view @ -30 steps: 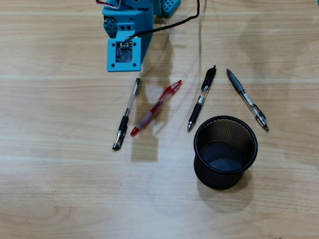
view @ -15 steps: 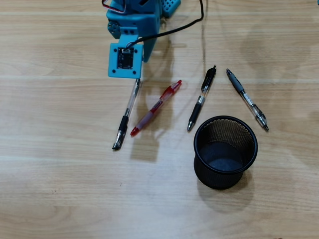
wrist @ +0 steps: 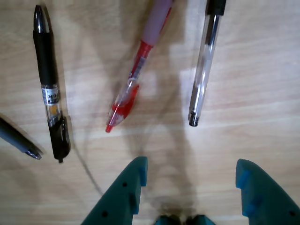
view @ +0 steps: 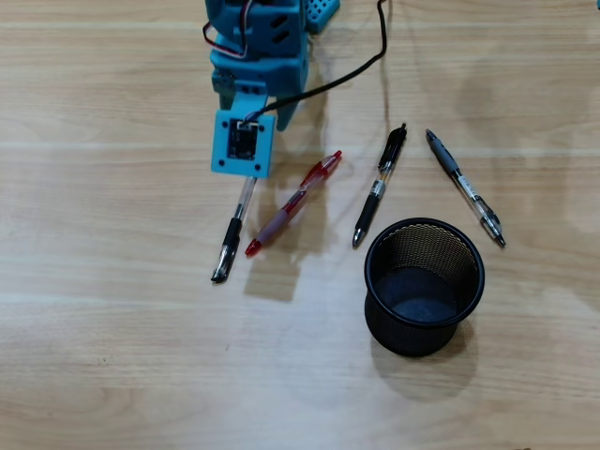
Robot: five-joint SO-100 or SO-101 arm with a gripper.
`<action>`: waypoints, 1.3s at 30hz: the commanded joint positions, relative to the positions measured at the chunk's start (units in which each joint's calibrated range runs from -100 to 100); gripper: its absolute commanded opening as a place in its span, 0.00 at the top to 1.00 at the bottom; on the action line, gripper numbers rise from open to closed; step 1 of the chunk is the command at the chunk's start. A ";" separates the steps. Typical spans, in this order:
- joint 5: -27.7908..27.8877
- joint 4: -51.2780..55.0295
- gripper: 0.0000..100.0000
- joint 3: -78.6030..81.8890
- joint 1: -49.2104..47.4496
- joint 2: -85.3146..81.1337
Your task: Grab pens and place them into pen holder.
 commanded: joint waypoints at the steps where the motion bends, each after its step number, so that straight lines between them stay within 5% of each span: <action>1: 0.27 -4.72 0.78 -2.11 0.14 2.67; 20: 2.68 -19.66 0.78 -2.11 5.44 22.12; 33: 2.99 -20.03 0.79 -2.02 6.82 24.07; 39: 2.99 -20.03 0.99 -2.02 6.82 23.99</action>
